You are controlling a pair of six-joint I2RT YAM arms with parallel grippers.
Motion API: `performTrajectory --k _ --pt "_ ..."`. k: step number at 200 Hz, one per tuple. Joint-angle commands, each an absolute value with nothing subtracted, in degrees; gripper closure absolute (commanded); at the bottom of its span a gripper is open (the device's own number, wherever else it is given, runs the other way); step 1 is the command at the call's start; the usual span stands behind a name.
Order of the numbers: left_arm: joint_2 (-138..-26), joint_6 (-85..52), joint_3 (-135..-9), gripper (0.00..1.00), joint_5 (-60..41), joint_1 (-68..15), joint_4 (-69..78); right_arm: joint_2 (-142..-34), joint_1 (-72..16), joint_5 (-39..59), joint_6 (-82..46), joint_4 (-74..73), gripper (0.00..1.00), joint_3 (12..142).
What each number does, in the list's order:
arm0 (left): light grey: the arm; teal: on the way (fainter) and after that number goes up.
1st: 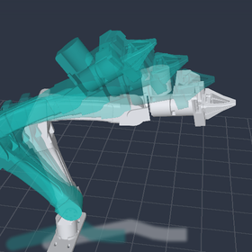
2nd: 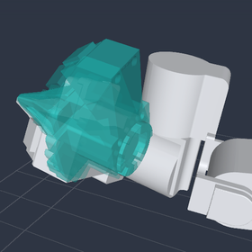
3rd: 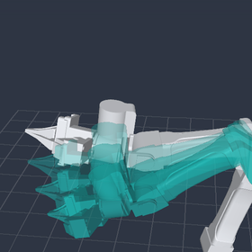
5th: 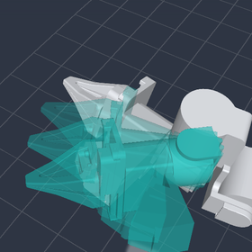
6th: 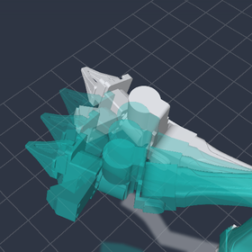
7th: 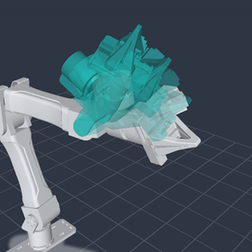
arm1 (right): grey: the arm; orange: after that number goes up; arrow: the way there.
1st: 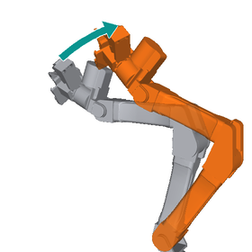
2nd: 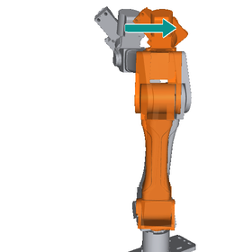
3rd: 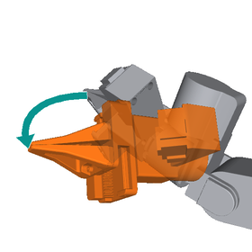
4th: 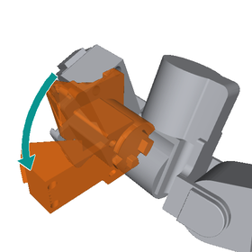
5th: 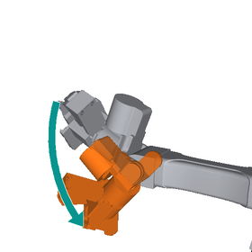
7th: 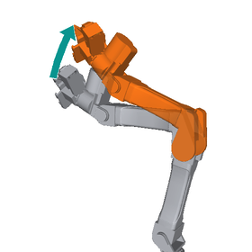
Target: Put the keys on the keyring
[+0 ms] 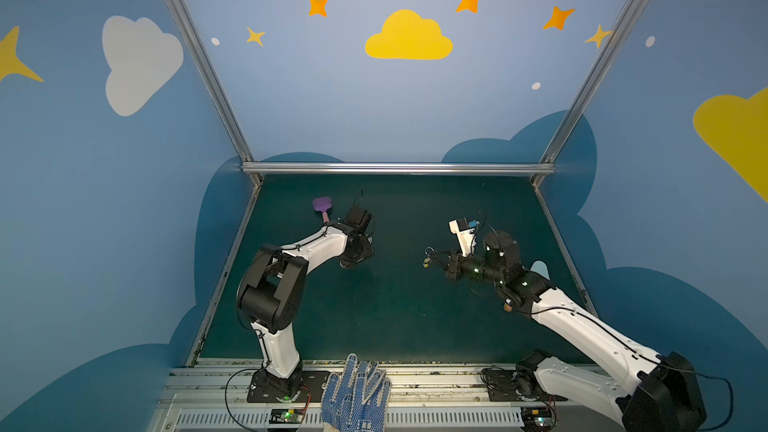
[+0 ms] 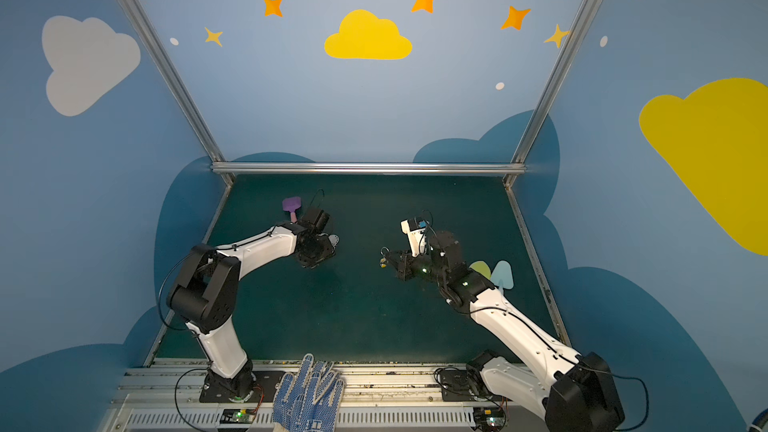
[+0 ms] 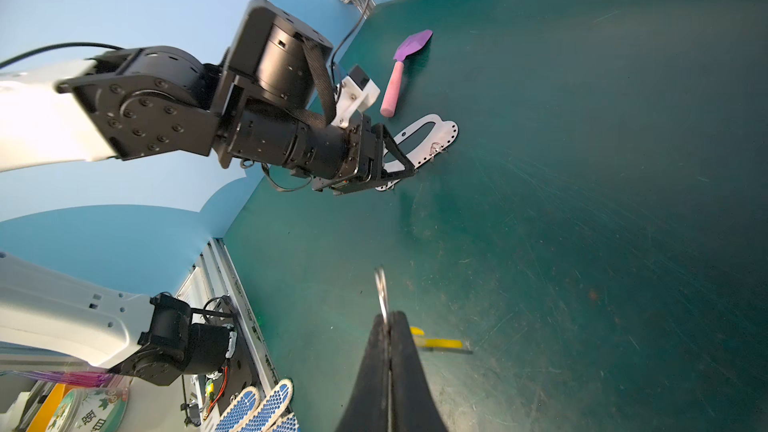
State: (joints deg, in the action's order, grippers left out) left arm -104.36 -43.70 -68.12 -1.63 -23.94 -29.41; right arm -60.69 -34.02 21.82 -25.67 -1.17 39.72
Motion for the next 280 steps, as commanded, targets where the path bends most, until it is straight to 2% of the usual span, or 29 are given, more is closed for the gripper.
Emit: performTrajectory --k 1,33,145,166,195,225,238,259,280 --pt "-105.24 -43.33 -70.36 0.47 0.12 -23.37 -31.75 -59.32 -34.35 20.84 -25.70 -0.59 1.00 38.85" --pt "-104.37 -43.90 -69.87 0.50 0.16 -23.10 -31.95 -59.62 -34.37 21.09 -25.95 -0.88 1.00 38.85" --pt "-101.34 -42.05 -66.56 0.47 3.95 -22.49 -32.87 -60.11 -34.45 21.46 -26.65 -1.93 1.00 38.85" --pt "-103.08 -42.03 -66.97 0.51 2.75 -22.45 -33.05 -59.92 -34.45 20.92 -26.73 -1.80 1.00 38.85" --pt "-103.58 -42.56 -66.30 0.63 3.03 -22.46 -32.70 -60.08 -34.46 21.18 -26.87 -1.85 1.00 38.85" --pt "-103.45 -42.12 -65.91 0.65 3.95 -22.39 -33.05 -60.01 -34.45 21.14 -26.82 -1.99 1.00 38.85" --pt "-103.60 -42.01 -65.74 0.70 3.96 -22.22 -33.19 -60.02 -34.45 21.09 -26.90 -2.11 1.00 38.93" --pt "-104.05 -41.85 -65.57 0.67 4.09 -21.96 -33.31 -60.03 -34.46 21.34 -26.86 -2.19 1.00 39.11" --pt "-104.22 -41.81 -65.44 0.68 4.97 -21.88 -33.48 -60.09 -34.47 21.52 -26.84 -2.16 1.00 39.29"
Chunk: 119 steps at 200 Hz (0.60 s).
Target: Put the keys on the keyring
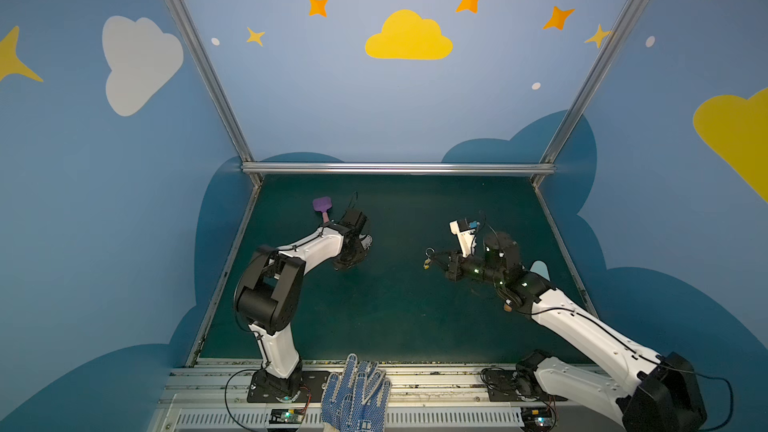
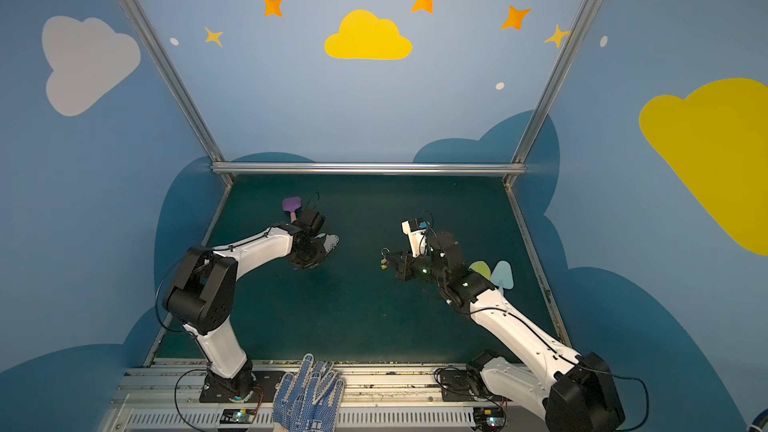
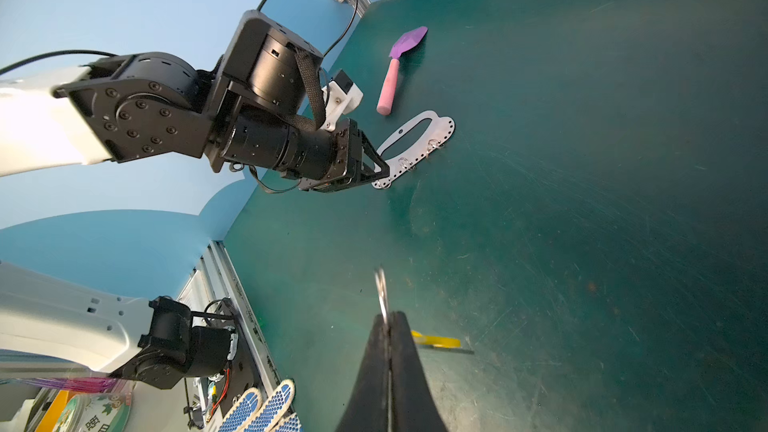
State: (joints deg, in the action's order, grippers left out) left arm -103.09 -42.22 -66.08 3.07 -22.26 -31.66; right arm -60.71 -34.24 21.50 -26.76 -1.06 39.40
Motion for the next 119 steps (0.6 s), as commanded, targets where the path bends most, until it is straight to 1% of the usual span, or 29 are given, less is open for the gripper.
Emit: performTrajectory --k 1,15,26,38,48,57,81,119 --pt "-104.23 -41.82 -65.46 0.68 5.04 -21.88 -33.53 -60.11 -34.51 21.48 -26.87 -2.14 1.00 39.29" --pt "-104.23 -41.61 -65.39 0.69 5.27 -21.84 -33.42 -59.98 -34.46 21.53 -26.83 -2.15 1.00 39.29" --pt "-104.24 -41.45 -65.32 0.78 5.32 -21.80 -33.31 -59.78 -34.46 21.36 -26.85 -2.06 1.00 39.37" --pt "-104.41 -41.40 -65.54 0.80 5.51 -21.86 -33.33 -59.53 -34.48 21.26 -26.86 -1.97 1.00 39.37" --pt "-104.65 -41.27 -65.73 0.89 5.54 -21.86 -33.40 -59.36 -34.46 21.27 -26.82 -2.01 1.00 39.37" --pt "-104.85 -41.16 -65.96 0.94 5.46 -21.79 -33.49 -59.31 -34.45 21.25 -26.82 -1.97 1.00 39.46" --pt "-105.12 -40.97 -66.32 0.96 5.03 -21.79 -33.53 -58.90 -34.45 21.03 -26.64 -1.54 1.00 39.64" --pt "-102.70 -41.87 -65.66 0.96 1.88 -21.82 -32.22 -57.86 -34.37 19.95 -26.43 -0.38 1.00 39.55"
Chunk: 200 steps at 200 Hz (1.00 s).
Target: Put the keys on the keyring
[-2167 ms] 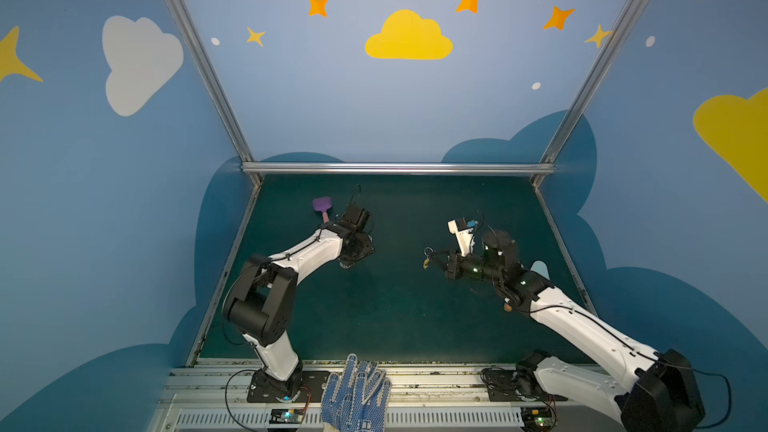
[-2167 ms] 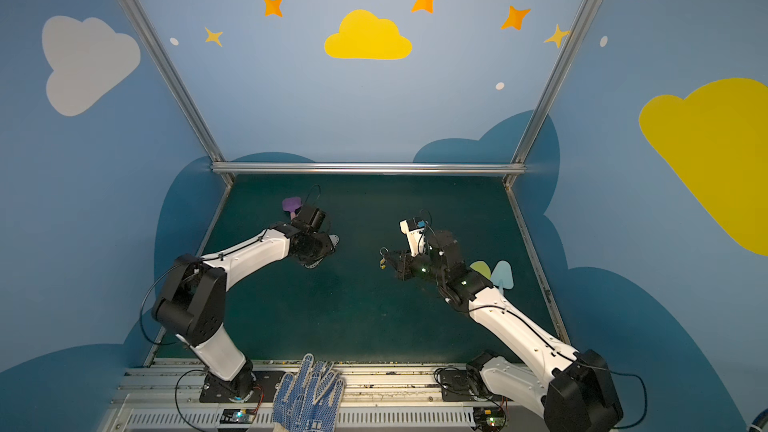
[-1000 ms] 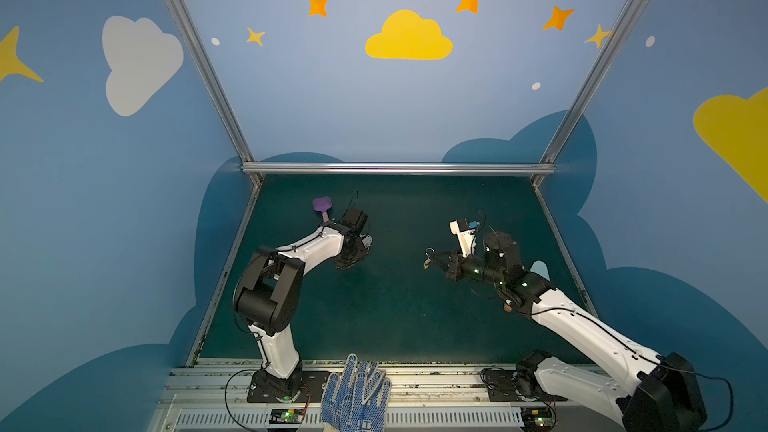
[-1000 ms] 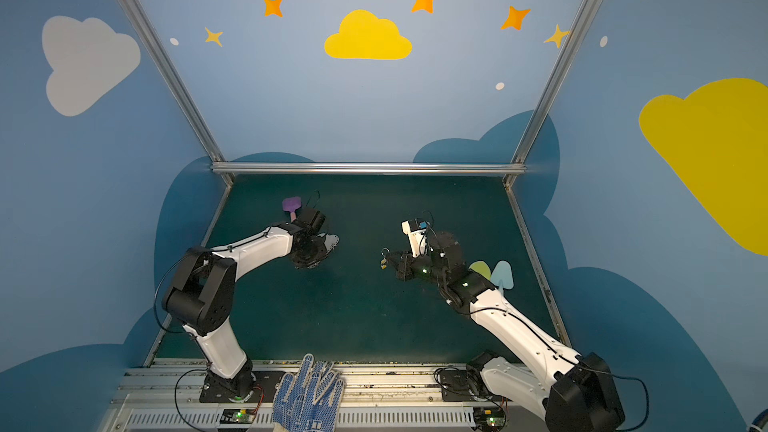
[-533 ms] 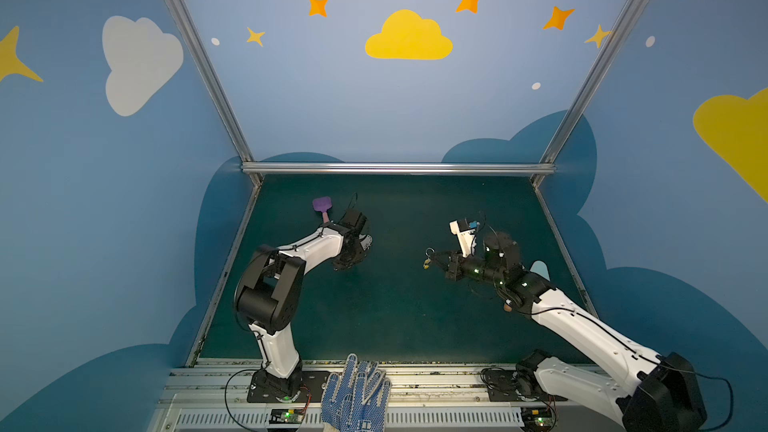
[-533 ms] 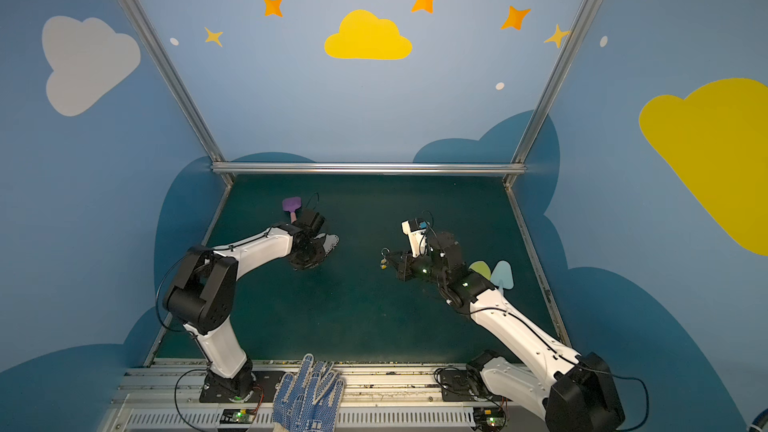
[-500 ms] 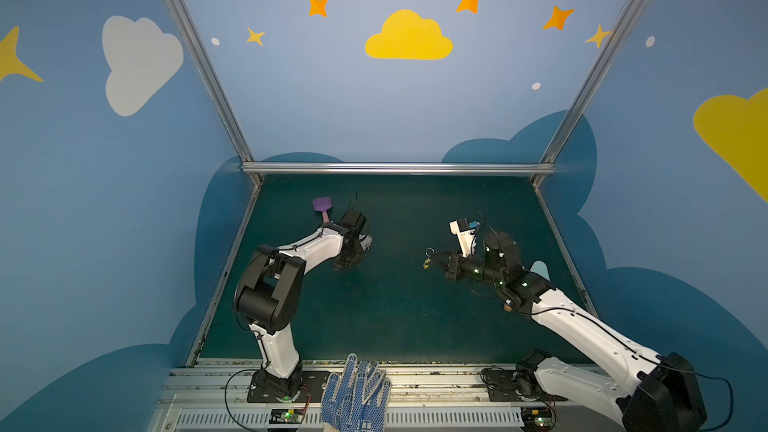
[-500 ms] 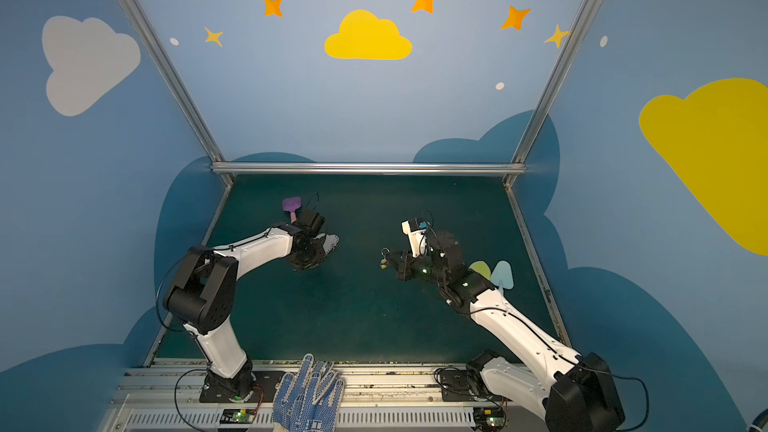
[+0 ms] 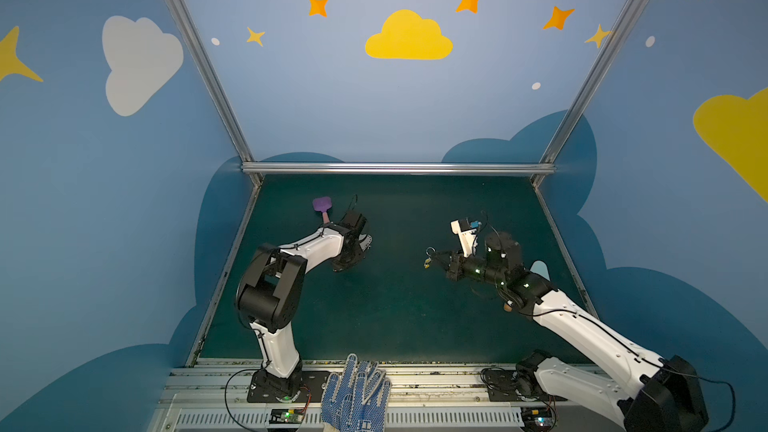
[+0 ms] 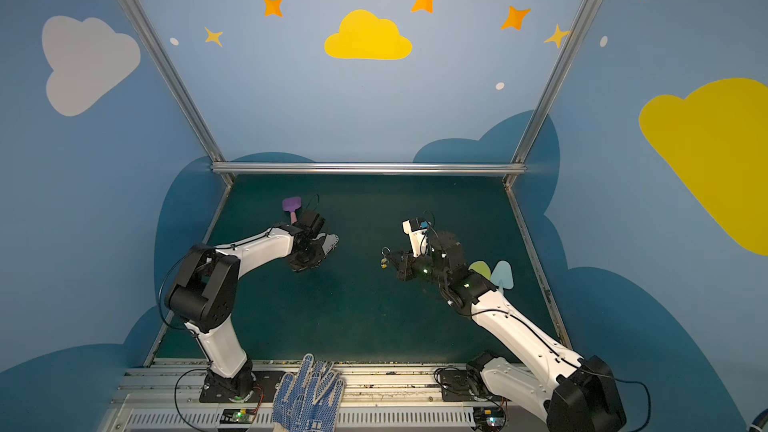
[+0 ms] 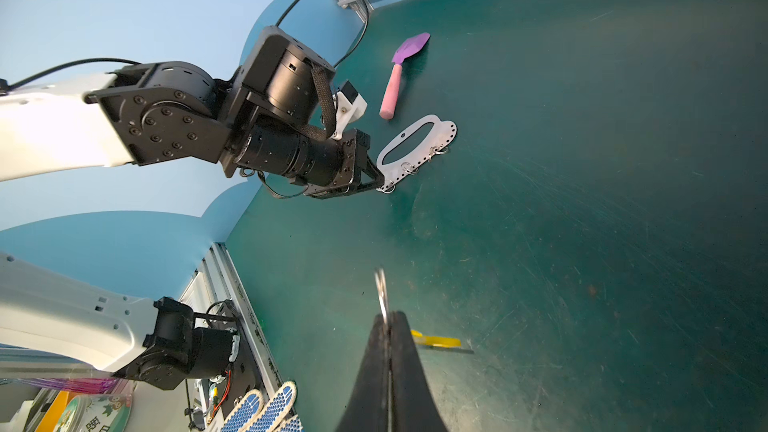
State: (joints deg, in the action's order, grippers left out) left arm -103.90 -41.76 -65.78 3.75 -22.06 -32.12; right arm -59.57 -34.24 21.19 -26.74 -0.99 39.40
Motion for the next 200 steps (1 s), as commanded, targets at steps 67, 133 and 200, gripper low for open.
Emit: performTrajectory --k 67,133,200 --pt "-97.16 -47.67 -65.64 0.96 -6.42 -24.16 -28.91 -55.60 -34.06 17.46 -26.01 1.29 1.00 38.92" --pt "-99.92 -53.67 -65.35 0.96 -10.55 -31.81 -24.32 -55.73 -33.93 19.52 -24.81 1.15 1.00 35.91" --pt "-103.69 -55.68 -62.71 0.96 -11.78 -33.40 -20.59 -61.02 -35.11 21.54 -22.19 -4.40 1.00 31.37"
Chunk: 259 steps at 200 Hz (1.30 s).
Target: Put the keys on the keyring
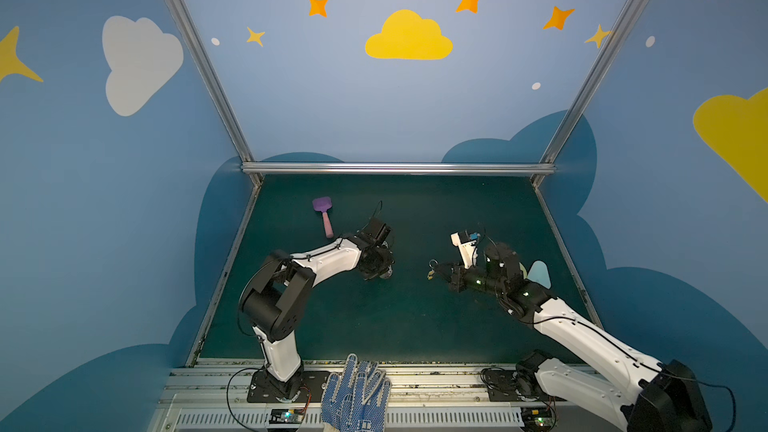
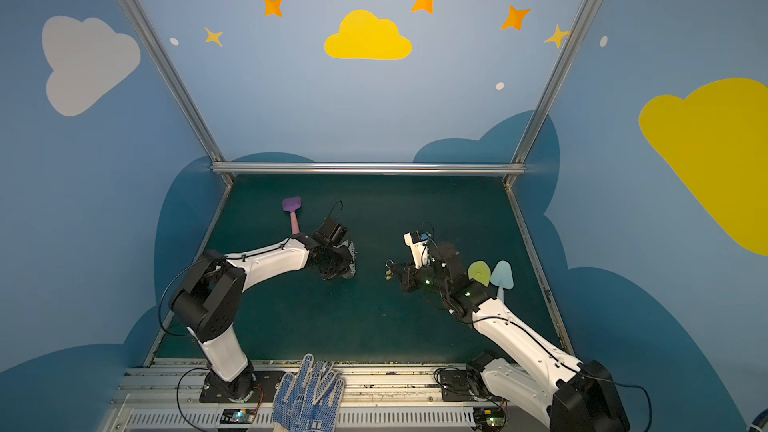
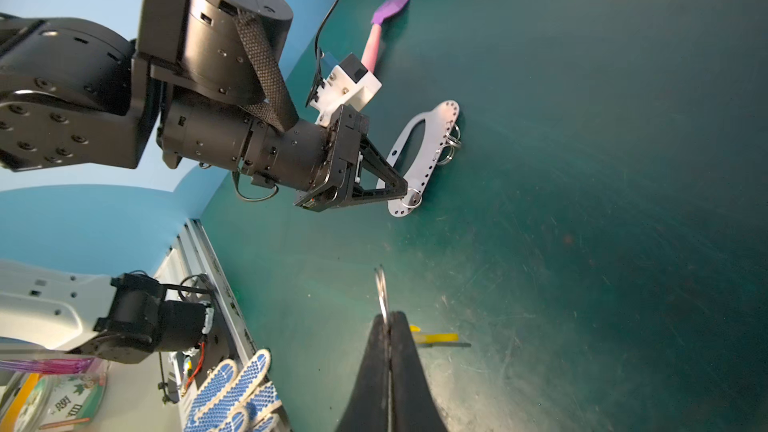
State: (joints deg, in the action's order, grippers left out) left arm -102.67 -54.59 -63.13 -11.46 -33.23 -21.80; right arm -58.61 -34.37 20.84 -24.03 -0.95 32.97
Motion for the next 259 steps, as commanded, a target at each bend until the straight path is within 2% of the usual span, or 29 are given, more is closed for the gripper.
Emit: performTrajectory --k 1,102,186,233,259 --pt "-103.70 -55.66 -62.73 0.96 -11.78 -33.44 -20.58 -61.14 -35.13 21.49 -22.21 -4.53 1.00 31.28" --pt "-102.46 -55.47 -60.91 0.96 -14.22 -33.40 -18.10 -72.82 -37.98 24.32 -20.55 -18.23 1.00 27.66" --pt "-101.45 -55.18 -59.94 0.96 -15.20 -32.88 -17.25 -78.99 -44.75 11.63 -15.54 -14.53 1.00 32.01" --pt "-101.34 -55.20 -59.94 0.96 -15.49 -32.70 -17.14 -82.40 -49.88 0.23 -11.36 -9.40 1.00 36.39" --pt "-101.25 -55.17 -59.94 0.96 -15.63 -32.61 -17.18 -83.01 -50.49 -0.65 -12.11 -9.13 1.00 37.56"
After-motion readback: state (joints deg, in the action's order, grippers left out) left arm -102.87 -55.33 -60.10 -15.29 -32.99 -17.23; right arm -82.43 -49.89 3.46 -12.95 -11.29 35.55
